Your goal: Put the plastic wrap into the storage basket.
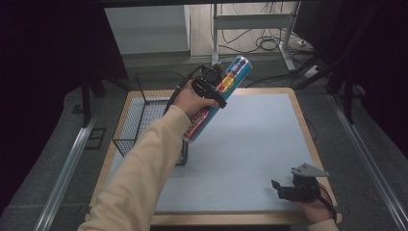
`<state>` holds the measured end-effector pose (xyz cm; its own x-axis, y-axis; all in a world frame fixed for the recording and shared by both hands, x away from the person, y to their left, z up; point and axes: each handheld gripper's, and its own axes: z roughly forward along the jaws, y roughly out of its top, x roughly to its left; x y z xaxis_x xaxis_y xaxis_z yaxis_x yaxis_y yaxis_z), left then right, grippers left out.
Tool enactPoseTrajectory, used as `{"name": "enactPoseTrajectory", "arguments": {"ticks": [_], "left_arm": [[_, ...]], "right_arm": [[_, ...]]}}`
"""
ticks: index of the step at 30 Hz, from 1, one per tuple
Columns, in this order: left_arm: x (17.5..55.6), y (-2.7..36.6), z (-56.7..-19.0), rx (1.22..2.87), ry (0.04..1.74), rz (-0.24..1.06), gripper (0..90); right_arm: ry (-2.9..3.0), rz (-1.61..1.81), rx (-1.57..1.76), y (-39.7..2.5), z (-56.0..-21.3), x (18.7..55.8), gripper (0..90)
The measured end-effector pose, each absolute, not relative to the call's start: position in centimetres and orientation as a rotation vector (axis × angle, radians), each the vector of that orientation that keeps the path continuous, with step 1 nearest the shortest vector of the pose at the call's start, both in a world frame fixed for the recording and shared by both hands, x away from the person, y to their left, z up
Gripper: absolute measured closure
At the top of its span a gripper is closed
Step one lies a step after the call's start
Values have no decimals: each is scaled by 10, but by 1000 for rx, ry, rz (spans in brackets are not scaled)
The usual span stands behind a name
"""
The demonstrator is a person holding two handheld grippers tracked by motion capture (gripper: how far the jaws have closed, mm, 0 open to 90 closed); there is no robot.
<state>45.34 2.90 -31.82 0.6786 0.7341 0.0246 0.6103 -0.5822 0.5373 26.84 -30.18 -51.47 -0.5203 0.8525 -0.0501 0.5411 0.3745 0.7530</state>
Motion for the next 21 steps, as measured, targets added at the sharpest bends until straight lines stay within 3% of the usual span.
{"name": "enactPoseTrajectory", "arguments": {"ticks": [21], "left_arm": [[471, 70, -322, 2347, 1164, 386, 319]], "right_arm": [[2206, 957, 1209, -301, -516, 269, 115]]}}
